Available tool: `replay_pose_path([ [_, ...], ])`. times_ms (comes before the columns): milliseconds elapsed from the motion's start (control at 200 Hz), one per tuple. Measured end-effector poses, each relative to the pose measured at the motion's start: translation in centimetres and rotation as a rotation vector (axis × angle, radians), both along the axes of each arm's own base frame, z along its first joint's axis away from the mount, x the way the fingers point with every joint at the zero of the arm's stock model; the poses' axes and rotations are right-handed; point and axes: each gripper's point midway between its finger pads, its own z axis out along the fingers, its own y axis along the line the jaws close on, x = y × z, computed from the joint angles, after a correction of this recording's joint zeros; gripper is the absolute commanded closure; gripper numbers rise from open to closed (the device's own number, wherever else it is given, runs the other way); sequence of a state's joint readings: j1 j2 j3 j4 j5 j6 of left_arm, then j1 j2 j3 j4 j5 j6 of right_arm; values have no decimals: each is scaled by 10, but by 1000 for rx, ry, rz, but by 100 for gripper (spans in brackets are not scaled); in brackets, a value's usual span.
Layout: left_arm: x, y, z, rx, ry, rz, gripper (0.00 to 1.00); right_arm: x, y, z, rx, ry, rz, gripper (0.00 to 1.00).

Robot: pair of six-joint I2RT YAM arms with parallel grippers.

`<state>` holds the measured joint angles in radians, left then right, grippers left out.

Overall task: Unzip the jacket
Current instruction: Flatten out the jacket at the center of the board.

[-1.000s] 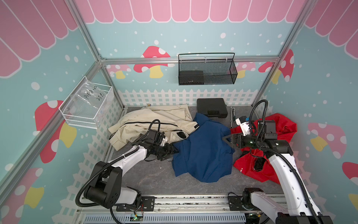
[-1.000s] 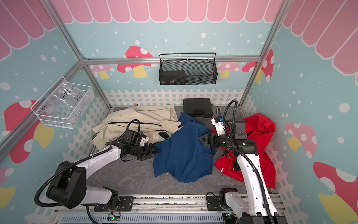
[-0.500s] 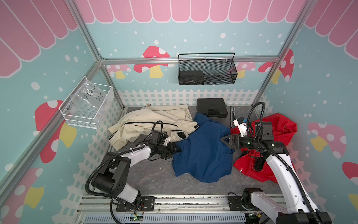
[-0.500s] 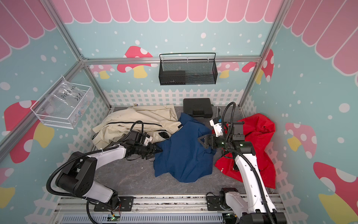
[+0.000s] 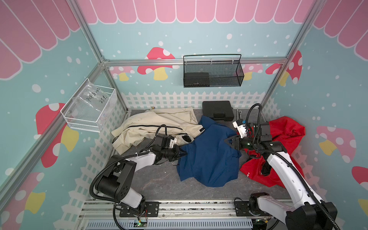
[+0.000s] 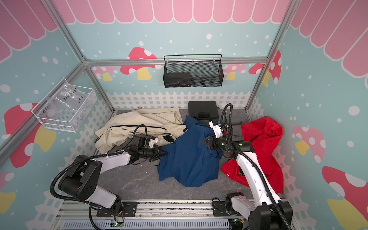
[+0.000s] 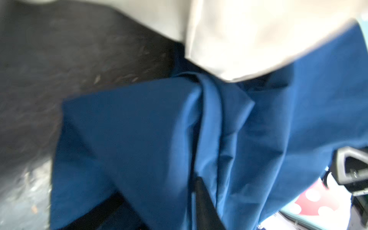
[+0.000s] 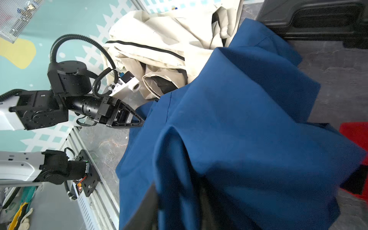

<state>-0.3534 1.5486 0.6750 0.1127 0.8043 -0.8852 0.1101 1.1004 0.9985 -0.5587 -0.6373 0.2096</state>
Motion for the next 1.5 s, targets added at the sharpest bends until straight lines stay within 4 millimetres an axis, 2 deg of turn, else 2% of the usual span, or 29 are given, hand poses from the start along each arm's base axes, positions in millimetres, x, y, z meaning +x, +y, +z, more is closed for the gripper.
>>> replay_pose_path([
  [110, 10, -5, 25, -30, -57, -7, 100, 12, -8, 26, -33, -77, -54, 100],
  [145, 17, -8, 42, -44, -90, -10, 100, 17, -11, 40, -44, -114, -73, 100],
  [210, 34, -11, 84, -74, -172, -13, 100, 25, -17, 67, -65, -187, -112, 100],
  [285, 58, -10, 152, -104, -312, -10, 100, 36, -26, 104, -90, -280, -168, 100],
  [350, 76, -5, 224, -128, -464, 2, 100, 44, -35, 138, -108, -362, -221, 100],
  [415, 83, 4, 299, -147, -623, 23, 100, 51, -43, 175, -115, -452, -276, 100],
  [485, 79, 15, 373, -167, -787, 51, 100, 54, -50, 214, -109, -556, -326, 100],
  [570, 64, 27, 446, -190, -955, 93, 100, 52, -57, 260, -91, -683, -378, 100],
  [651, 51, 34, 499, -220, -1076, 122, 100, 50, -62, 300, -71, -793, -413, 100],
  [701, 46, 36, 523, -241, -1126, 131, 100, 50, -63, 322, -61, -851, -426, 100],
  [746, 45, 36, 538, -258, -1158, 137, 100, 51, -64, 337, -53, -897, -433, 100],
  [801, 47, 36, 549, -273, -1179, 140, 100, 53, -63, 347, -48, -933, -434, 100],
  [951, 57, 36, 550, -273, -1173, 160, 100, 60, -57, 352, -50, -976, -392, 100],
  [1031, 57, 39, 554, -269, -1184, 176, 100, 55, -42, 355, -29, -1012, -293, 100],
  [1111, 50, 45, 565, -268, -1218, 195, 100, 40, -23, 360, 25, -1070, -163, 100],
  [1191, 35, 52, 578, -264, -1263, 222, 100, 21, -5, 363, 99, -1104, -40, 100],
  [1291, 7, 67, 601, -258, -1341, 277, 100, 1, 9, 373, 186, -1130, 73, 100],
  [1426, -37, 93, 639, -261, -1456, 398, 100, -21, 13, 380, 257, -1144, 128, 100],
  [1496, -54, 101, 652, -269, -1502, 430, 100, -29, 14, 382, 279, -1141, 129, 100],
])
